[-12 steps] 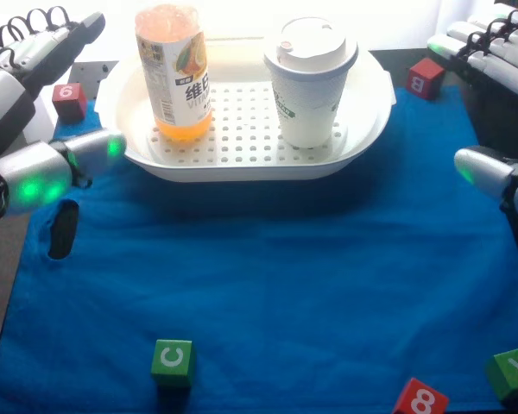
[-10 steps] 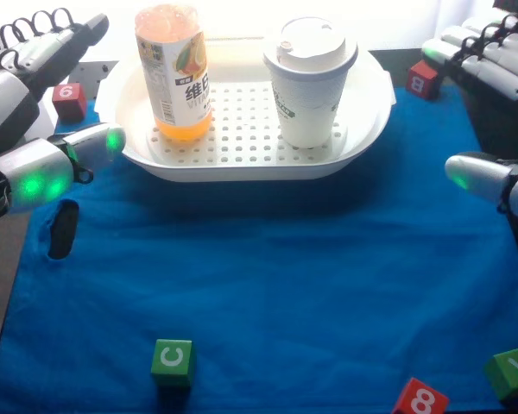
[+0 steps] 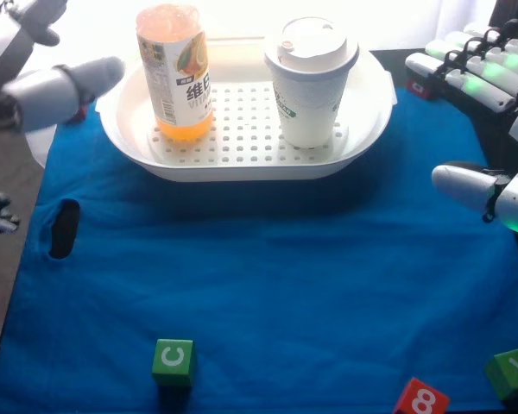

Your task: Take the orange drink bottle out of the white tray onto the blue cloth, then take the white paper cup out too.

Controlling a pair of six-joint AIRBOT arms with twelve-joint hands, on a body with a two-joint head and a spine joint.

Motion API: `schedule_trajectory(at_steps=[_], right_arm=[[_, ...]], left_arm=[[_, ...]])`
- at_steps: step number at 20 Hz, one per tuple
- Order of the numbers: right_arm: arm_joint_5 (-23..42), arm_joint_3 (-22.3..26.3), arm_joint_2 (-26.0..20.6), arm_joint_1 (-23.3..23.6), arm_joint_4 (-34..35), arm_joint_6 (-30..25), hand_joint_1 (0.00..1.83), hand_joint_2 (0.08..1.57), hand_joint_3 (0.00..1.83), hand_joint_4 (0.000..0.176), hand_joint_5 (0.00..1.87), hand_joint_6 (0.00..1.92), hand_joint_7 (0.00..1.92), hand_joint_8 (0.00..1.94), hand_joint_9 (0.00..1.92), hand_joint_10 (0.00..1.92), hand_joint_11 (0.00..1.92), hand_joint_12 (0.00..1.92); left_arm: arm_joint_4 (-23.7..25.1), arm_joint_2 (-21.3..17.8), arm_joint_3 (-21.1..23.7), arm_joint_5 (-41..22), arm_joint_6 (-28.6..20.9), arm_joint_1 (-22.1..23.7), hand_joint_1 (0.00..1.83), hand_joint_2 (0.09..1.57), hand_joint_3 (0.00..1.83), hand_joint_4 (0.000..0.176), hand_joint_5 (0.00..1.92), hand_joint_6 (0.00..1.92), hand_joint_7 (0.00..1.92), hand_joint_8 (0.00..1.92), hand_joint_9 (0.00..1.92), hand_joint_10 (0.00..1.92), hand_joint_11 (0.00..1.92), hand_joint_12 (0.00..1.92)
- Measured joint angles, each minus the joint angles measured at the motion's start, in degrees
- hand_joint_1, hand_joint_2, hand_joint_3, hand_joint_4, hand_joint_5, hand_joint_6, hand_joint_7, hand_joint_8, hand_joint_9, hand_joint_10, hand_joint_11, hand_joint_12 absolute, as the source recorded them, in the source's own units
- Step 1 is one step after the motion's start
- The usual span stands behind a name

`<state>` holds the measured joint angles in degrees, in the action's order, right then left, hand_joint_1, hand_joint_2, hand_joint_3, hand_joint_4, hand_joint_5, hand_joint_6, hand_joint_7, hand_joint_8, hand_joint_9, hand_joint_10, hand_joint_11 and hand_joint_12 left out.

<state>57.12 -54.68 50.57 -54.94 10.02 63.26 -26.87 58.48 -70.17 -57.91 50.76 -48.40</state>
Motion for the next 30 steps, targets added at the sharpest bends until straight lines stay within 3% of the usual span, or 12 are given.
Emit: schedule_trajectory(at_steps=[2,4,10,12,14,15,22,23,24,25,28,30], right_arm=[[0.00,-0.02,0.07,0.00,0.13,0.00,0.20,1.45,0.02,0.000,0.00,0.00,0.00,0.00,0.00,0.00,0.00,0.00],[0.04,0.00,0.04,-0.02,0.24,0.00,0.30,1.46,0.01,0.000,0.00,0.00,0.00,0.00,0.00,0.00,0.00,0.00],[0.02,0.00,0.44,-0.02,0.26,-0.02,0.69,1.43,0.00,0.000,0.00,0.00,0.00,0.00,0.00,0.00,0.00,0.00],[-0.02,0.00,0.68,-0.02,0.52,-0.02,0.71,1.42,0.00,0.000,0.00,0.00,0.00,0.00,0.00,0.00,0.00,0.00],[0.02,0.00,0.74,-0.02,0.48,-0.02,0.69,1.42,0.00,0.000,0.00,0.00,0.00,0.00,0.00,0.00,0.01,0.00],[0.02,0.00,0.76,-0.02,0.50,-0.04,0.67,1.43,0.00,0.000,0.00,0.00,0.00,0.00,0.00,0.00,0.01,0.01],[0.02,0.00,0.76,-0.02,0.79,-0.11,0.69,1.42,0.00,0.000,0.00,0.00,0.00,0.00,0.00,0.00,0.00,0.02],[0.02,0.00,0.76,-0.02,0.79,-0.13,0.65,1.43,0.00,0.000,0.00,0.00,0.00,0.00,0.00,0.00,0.00,0.12],[0.02,0.00,0.79,-0.02,0.70,-0.15,0.65,1.43,0.00,0.000,0.00,0.00,0.00,0.00,0.00,0.00,0.00,0.12],[0.04,0.00,0.90,-0.02,0.72,-0.17,0.64,1.43,0.00,0.000,0.00,0.00,0.00,0.00,0.00,0.00,0.00,0.12],[0.02,0.00,1.07,-0.02,0.70,-0.20,0.65,1.43,0.00,0.000,0.00,0.00,0.00,0.00,0.00,0.00,0.00,0.12],[0.07,0.00,1.05,-0.26,0.85,-0.20,0.62,1.43,0.00,0.000,0.00,0.00,0.00,0.00,0.00,0.00,0.00,0.26]], left_arm=[[0.02,2.86,-3.87,5.01,-1.09,3.17,0.54,0.99,0.00,0.106,0.00,0.00,0.00,0.00,0.00,0.00,0.00,0.66],[0.81,4.92,-6.27,10.27,-1.55,5.73,0.54,0.93,0.00,0.173,0.00,0.00,0.00,0.00,0.00,0.00,0.00,0.06],[5.68,10.40,-13.53,19.39,-4.37,12.00,0.77,0.80,0.00,0.176,0.00,0.00,0.00,0.00,0.00,0.00,0.00,0.00],[6.40,11.21,-14.12,20.41,-4.48,12.57,0.79,0.81,0.11,0.125,0.00,0.00,0.16,0.06,0.17,0.13,0.00,1.41],[6.54,11.37,-14.34,21.59,-4.66,12.57,1.02,1.03,0.02,0.009,0.38,0.49,0.56,0.79,0.29,1.17,0.00,1.89],[6.60,11.43,-14.60,22.40,-4.70,12.57,1.12,1.10,0.00,0.000,0.49,0.86,0.63,1.22,0.48,1.46,0.20,1.90],[7.50,11.41,-14.97,22.75,-6.25,12.57,0.97,1.28,0.00,0.000,0.67,1.45,0.41,1.08,0.40,1.29,0.27,1.77],[8.04,11.32,-14.67,22.47,-6.69,12.57,0.93,1.24,0.00,0.119,0.73,1.36,0.42,1.14,0.27,1.51,0.13,1.92],[8.50,10.91,-13.84,21.97,-6.84,12.48,0.93,1.24,0.00,0.119,0.73,1.36,0.42,1.14,0.27,1.51,0.13,1.92],[9.42,10.38,-12.96,21.62,-6.93,12.39,0.90,1.17,0.00,0.000,0.52,1.04,0.40,1.08,0.30,1.38,0.19,1.76],[12.04,7.19,-8.87,16.76,-7.06,12.39,0.97,1.22,0.00,0.062,0.75,1.30,0.53,0.97,0.39,1.37,0.20,1.91],[13.40,4.85,-6.27,10.60,-7.13,12.39,0.97,1.18,0.00,0.000,0.55,0.94,0.48,0.98,0.32,1.36,0.13,1.92]])
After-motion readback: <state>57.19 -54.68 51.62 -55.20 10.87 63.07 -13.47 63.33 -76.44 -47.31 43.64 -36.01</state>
